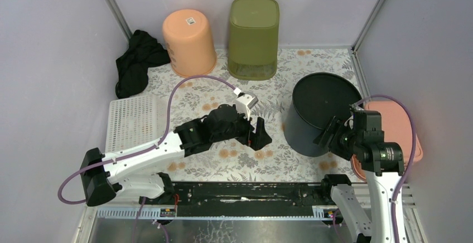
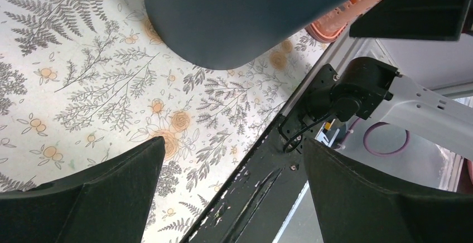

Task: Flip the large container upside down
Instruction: Move the container to the corner of the board.

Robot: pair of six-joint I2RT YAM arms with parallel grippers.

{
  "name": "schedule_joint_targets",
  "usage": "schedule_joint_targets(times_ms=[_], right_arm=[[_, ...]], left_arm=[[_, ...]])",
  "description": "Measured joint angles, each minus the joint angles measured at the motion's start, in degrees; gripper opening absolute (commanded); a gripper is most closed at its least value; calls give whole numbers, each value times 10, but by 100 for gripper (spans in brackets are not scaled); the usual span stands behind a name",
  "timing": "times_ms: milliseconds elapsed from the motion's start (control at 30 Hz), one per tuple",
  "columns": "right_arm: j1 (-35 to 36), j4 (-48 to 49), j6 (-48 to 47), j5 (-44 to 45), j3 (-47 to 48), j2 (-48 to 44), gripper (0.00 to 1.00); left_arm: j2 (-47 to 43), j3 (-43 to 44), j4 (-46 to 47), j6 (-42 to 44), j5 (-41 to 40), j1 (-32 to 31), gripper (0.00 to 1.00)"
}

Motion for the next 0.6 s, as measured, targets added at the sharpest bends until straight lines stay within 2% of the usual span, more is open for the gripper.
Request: schedule_joint_targets(times_ms=[233, 600], right_arm=[[2, 99, 28, 48, -25, 41, 75], [2, 307, 89, 106, -42, 222, 79]], left_arm=[[0, 0, -18, 0, -10, 0, 100], [-29, 0, -50, -2, -37, 1, 100]])
